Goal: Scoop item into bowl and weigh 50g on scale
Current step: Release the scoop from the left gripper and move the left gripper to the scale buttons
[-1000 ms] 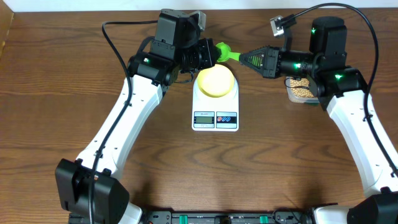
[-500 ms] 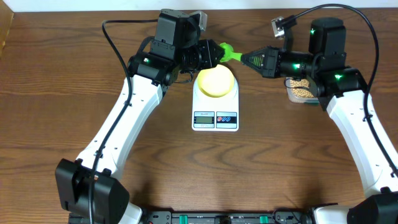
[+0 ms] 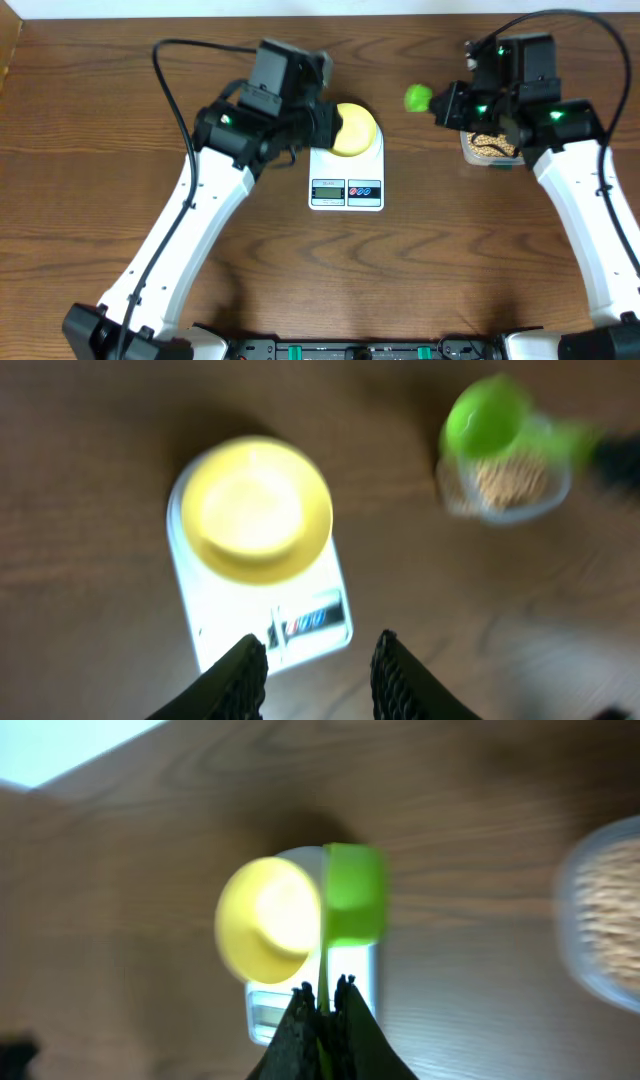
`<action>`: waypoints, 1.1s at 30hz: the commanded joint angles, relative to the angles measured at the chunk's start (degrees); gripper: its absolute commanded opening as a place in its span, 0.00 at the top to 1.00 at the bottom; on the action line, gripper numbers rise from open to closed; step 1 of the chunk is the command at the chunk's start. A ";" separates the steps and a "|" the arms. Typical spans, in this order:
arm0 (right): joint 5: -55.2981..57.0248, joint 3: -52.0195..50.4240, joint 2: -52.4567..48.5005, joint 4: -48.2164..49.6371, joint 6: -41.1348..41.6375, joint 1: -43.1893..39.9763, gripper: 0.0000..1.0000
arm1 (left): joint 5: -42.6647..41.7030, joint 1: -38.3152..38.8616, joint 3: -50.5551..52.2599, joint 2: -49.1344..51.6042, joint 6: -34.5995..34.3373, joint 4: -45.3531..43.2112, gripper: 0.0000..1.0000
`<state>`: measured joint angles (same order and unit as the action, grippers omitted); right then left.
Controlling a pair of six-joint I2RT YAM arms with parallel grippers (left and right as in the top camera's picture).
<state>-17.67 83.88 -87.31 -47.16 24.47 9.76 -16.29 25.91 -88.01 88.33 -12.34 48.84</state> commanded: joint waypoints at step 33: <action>24.24 6.16 0.83 -17.40 0.11 -1.20 0.99 | -3.58 13.46 11.08 16.65 11.72 -7.67 0.30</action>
<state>5.21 89.19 -87.05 -64.38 24.14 8.69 -19.40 38.06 -77.06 103.31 -1.43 41.82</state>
